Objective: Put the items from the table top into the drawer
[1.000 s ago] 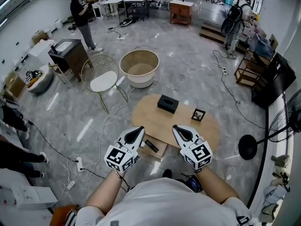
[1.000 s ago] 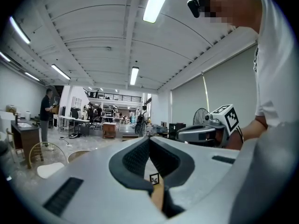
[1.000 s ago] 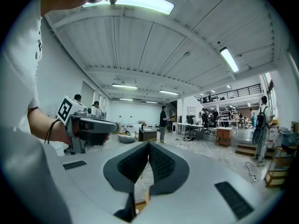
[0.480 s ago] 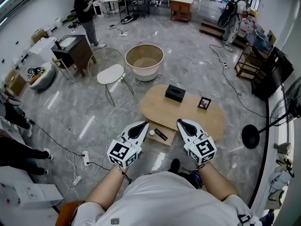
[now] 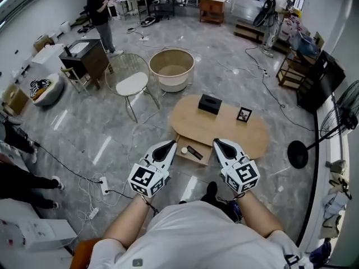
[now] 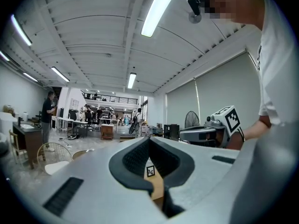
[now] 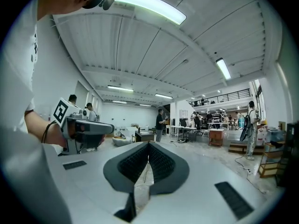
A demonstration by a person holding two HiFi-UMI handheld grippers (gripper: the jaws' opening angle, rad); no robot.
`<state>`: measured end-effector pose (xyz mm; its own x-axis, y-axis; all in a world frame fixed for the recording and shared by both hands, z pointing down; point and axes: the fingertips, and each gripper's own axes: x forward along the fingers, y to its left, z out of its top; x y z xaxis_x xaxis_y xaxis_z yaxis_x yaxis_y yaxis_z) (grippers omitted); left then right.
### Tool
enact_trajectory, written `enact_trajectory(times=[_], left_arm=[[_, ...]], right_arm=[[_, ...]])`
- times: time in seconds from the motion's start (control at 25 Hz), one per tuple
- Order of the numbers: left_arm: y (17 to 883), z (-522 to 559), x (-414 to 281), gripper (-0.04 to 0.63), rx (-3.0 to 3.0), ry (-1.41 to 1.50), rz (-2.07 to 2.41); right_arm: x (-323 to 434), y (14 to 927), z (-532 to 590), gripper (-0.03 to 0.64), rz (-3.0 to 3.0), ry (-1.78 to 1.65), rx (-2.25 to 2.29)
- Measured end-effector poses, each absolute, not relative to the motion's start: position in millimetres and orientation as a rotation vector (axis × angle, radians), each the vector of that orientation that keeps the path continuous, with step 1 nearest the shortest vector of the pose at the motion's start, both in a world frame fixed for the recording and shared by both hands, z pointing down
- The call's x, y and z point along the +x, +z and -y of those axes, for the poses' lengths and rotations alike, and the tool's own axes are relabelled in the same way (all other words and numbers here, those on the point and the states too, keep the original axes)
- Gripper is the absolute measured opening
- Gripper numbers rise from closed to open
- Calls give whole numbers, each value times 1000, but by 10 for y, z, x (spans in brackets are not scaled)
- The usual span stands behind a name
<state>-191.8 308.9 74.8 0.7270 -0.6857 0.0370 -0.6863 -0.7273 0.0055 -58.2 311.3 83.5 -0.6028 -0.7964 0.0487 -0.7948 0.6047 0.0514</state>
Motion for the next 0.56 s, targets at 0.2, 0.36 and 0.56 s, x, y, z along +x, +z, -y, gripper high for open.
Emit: enact_trajectory(times=[0.2, 0.36, 0.56], left_arm=[[710, -3132, -2030, 9, 2906, 27, 1158], [690, -3144, -2053, 9, 2910, 18, 1158], [671, -3127, -2117, 9, 2912, 16, 1149]], right_arm=[[-671, 773, -3173, 28, 2748, -61, 1382], [-698, 742, -3184, 28, 2744, -72, 1387], [-781, 692, -3162, 28, 2742, -82, 1389]])
